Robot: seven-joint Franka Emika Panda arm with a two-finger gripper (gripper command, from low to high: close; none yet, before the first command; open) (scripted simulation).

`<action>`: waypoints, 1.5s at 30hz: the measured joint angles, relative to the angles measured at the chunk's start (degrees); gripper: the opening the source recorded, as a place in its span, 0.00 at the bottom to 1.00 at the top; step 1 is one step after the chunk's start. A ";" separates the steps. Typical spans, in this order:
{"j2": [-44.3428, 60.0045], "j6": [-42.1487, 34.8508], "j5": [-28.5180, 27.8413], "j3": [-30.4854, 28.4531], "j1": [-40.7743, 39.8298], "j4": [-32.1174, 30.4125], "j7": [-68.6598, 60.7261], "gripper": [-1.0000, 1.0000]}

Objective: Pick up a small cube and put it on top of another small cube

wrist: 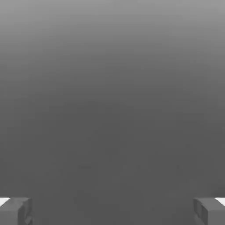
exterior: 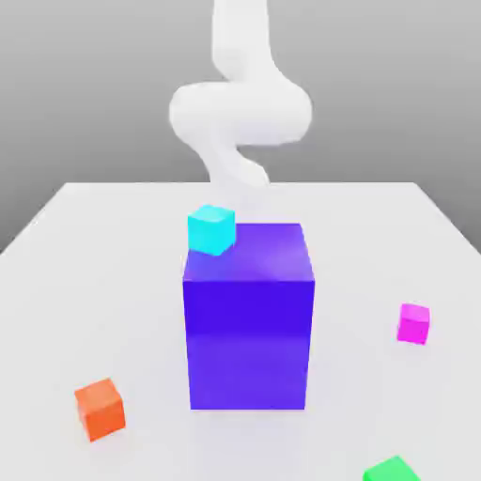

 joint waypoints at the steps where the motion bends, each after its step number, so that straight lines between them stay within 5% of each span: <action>1: 2.21 1.51 0.42 0.83 1.69 -1.44 -1.13 0.50; 14: 29.83 20.36 2.80 14.24 21.34 -19.12 -12.97 0.50; 20: 42.76 28.91 -3.75 20.05 28.90 -26.47 -12.58 0.50; 26: 55.46 38.32 -18.69 7.40 38.45 -24.70 -1.95 0.50; 27: 57.43 39.96 -19.86 4.82 40.77 -24.26 -1.01 0.00; 33: 58.41 40.75 -20.49 3.56 41.92 -24.05 -0.49 0.00; 40: 46.87 31.96 -7.22 13.32 35.35 -26.73 -10.48 0.00; 45: 46.36 25.28 -3.36 11.49 30.33 -20.49 -16.12 0.00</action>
